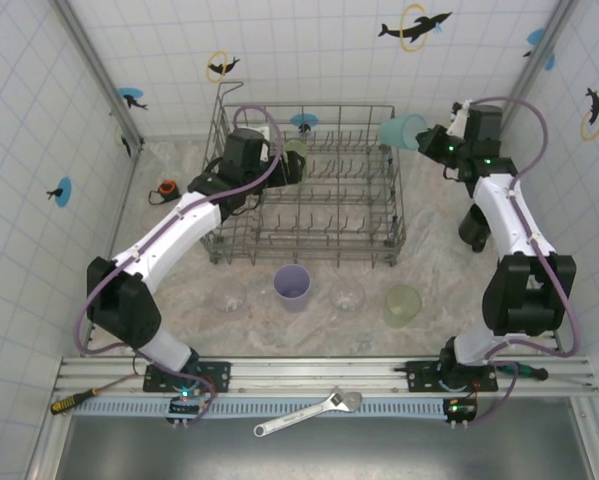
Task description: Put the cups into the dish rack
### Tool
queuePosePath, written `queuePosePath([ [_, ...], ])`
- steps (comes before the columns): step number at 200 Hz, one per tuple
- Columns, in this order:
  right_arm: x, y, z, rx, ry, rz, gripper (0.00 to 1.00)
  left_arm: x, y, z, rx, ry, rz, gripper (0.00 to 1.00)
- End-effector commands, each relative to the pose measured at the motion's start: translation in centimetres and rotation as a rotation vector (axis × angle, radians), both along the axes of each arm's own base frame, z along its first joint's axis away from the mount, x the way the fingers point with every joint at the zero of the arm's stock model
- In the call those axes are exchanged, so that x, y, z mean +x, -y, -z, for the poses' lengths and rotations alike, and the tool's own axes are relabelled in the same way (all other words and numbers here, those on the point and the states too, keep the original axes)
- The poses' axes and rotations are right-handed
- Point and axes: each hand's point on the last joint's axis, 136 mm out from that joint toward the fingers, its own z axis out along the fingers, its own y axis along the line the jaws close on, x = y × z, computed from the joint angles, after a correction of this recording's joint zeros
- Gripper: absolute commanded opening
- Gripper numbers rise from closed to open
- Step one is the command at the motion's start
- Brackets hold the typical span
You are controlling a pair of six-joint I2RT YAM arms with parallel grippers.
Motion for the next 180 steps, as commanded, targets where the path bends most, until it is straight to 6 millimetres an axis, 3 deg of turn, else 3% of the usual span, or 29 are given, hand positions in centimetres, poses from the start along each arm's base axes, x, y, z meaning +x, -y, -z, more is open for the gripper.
queuePosePath([
  [1,-0.4,-3.6,-2.3,0.166,0.096,-0.12,0.0,0.8,1.7,-1.4,-0.119,0.003,0.06,0.98],
  [56,-1.5,-7.6,-1.2,0.333,0.14,-0.239,0.0,1.5,2.9,-2.4,-0.484,-0.08,0.156,0.98],
  [60,-1.7,-8.0,-1.1,0.343,0.143,-0.248,0.0,2.4,1.7,-2.6,-0.508,-0.077,0.134,0.98],
  [78,-2.2,-9.3,-0.7,0.381,0.147,-0.283,0.0,2.3,2.3,-3.2,-0.588,-0.1,0.173,0.98],
  [118,-3.1,-11.9,-0.7,0.443,0.168,-0.355,0.0,2.0,3.7,-4.6,-0.73,-0.148,0.246,0.98],
  [180,-3.4,-13.9,-1.7,0.525,0.209,-0.411,0.0,1.4,3.8,-5.4,-0.81,-0.169,0.258,0.98],
])
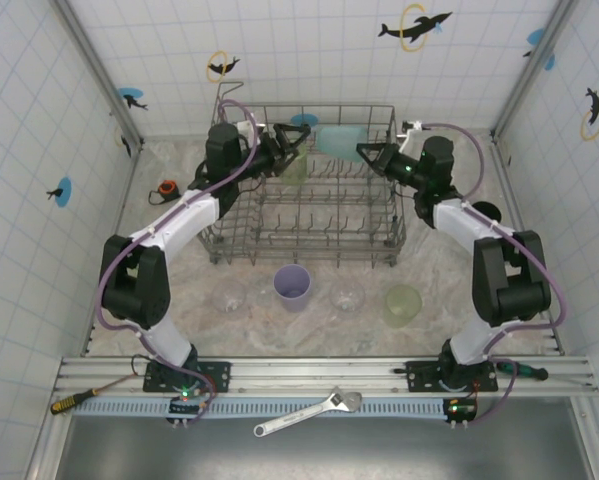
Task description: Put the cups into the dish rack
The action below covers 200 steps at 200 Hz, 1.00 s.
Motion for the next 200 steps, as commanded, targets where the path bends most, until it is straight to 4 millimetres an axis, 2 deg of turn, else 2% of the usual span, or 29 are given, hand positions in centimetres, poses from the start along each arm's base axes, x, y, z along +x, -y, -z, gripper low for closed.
queuePosePath([
  [1,-0.3,-0.8,-1.5,0.068,0.071,-0.036,0.0,-0.6,0.3,-1.2,-0.06,0.009,0.034,0.98],
  [113,-0.8,-5.1,-2.3,0.128,0.095,-0.128,0.0,-0.3,0.6,-0.6,-0.093,-0.03,0.038,0.98],
  [200,-0.9,-6.7,-2.7,0.164,0.115,-0.161,0.0,-0.2,1.4,-0.6,-0.113,-0.036,0.047,0.98],
])
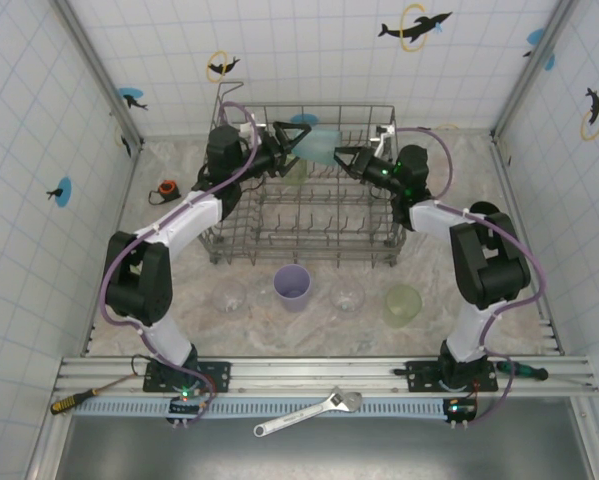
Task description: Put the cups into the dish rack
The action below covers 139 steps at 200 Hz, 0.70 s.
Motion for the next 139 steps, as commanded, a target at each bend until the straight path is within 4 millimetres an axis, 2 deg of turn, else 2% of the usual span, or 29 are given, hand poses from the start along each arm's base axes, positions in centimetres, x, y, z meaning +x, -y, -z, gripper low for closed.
queuePosePath([
  [1,0.04,-0.71,-3.09,0.043,0.109,-0.017,0.0,-0.14,0.65,-0.31,-0.023,0.017,0.021,0.98],
  [39,-0.04,-1.12,-2.89,0.043,0.1,-0.026,0.0,-0.13,0.92,-0.09,-0.023,0.013,0.019,0.97],
  [63,-0.07,-1.36,-2.8,0.039,0.093,-0.036,0.0,-0.15,1.01,-0.16,-0.03,0.014,0.02,0.87],
  [97,0.12,-1.33,-2.53,0.033,0.079,-0.03,0.0,-0.08,1.07,-0.25,-0.039,0.017,0.022,0.56],
  [107,0.3,-1.4,-2.5,0.03,0.074,-0.029,0.0,0.0,1.18,-0.16,-0.038,0.016,0.025,0.42],
  [124,0.38,-1.49,-2.7,0.029,0.072,-0.036,0.1,0.1,1.24,-0.08,-0.038,0.013,0.029,0.21],
  [139,0.38,-1.46,-2.68,0.021,0.065,-0.037,0.15,0.13,1.22,-0.17,-0.038,0.014,0.026,0.1],
])
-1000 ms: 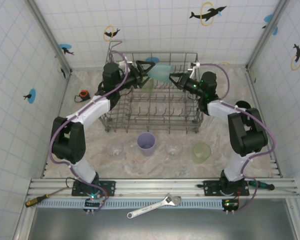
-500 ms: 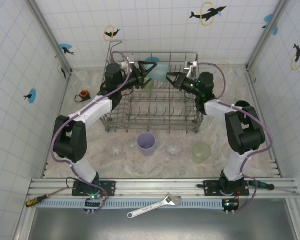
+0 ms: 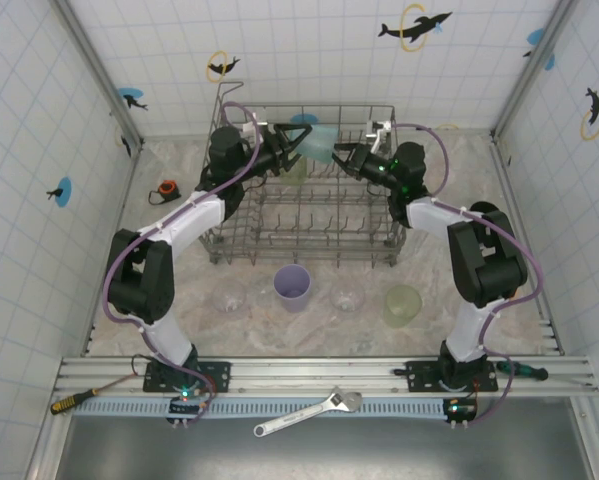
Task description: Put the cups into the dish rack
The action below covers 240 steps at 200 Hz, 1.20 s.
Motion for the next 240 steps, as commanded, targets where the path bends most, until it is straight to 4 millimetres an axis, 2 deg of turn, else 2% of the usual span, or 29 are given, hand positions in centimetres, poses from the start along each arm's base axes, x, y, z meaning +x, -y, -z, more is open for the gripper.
queuePosePath([
  [1,0.3,-0.5,-1.5,0.001,0.045,-0.012,0.16,0.1,0.6,0.7,0.019,0.021,0.019,0.09],
  [24,0.2,0.2,-1.4,-0.026,0.034,0.004,0.3,0.3,0.6,0.2,0.041,0.04,0.01,0.0],
  [66,0.0,2.7,-0.5,-0.157,0.02,0.095,0.51,1.5,0.4,-0.7,0.116,0.09,-0.034,0.0],
  [130,-1.1,8.1,1.8,-0.394,-0.017,0.245,0.66,4.0,0.1,-1.1,0.245,0.15,-0.107,0.0],
  [132,-1.1,8.3,1.9,-0.402,-0.017,0.249,0.67,3.3,1.3,-1.1,0.248,0.155,-0.085,0.0],
  [134,-1.2,8.5,1.8,-0.409,-0.014,0.255,0.68,3.2,1.7,-1.1,0.253,0.158,-0.08,0.0],
  [165,-2.0,11.4,2.2,-0.511,-0.012,0.34,0.75,4.4,2.5,-1.2,0.349,0.198,-0.104,0.0],
  [177,-2.5,12.5,2.3,-0.542,-0.009,0.368,0.83,4.9,2.6,-1.1,0.38,0.207,-0.121,0.0],
  [186,-2.7,13.2,2.0,-0.561,0.005,0.391,0.86,5.3,2.7,-0.8,0.402,0.21,-0.133,0.0],
  [189,-3.0,13.5,2.6,-0.579,-0.016,0.391,0.92,5.4,2.7,-0.6,0.41,0.21,-0.136,0.0],
  [196,-3.3,14.0,2.5,-0.597,-0.011,0.401,1.0,5.7,2.7,-0.5,0.428,0.215,-0.145,0.0],
  [240,-4.8,17.7,2.6,-0.691,-0.001,0.504,1.0,7.1,3.6,1.1,0.581,0.268,-0.2,0.0],
])
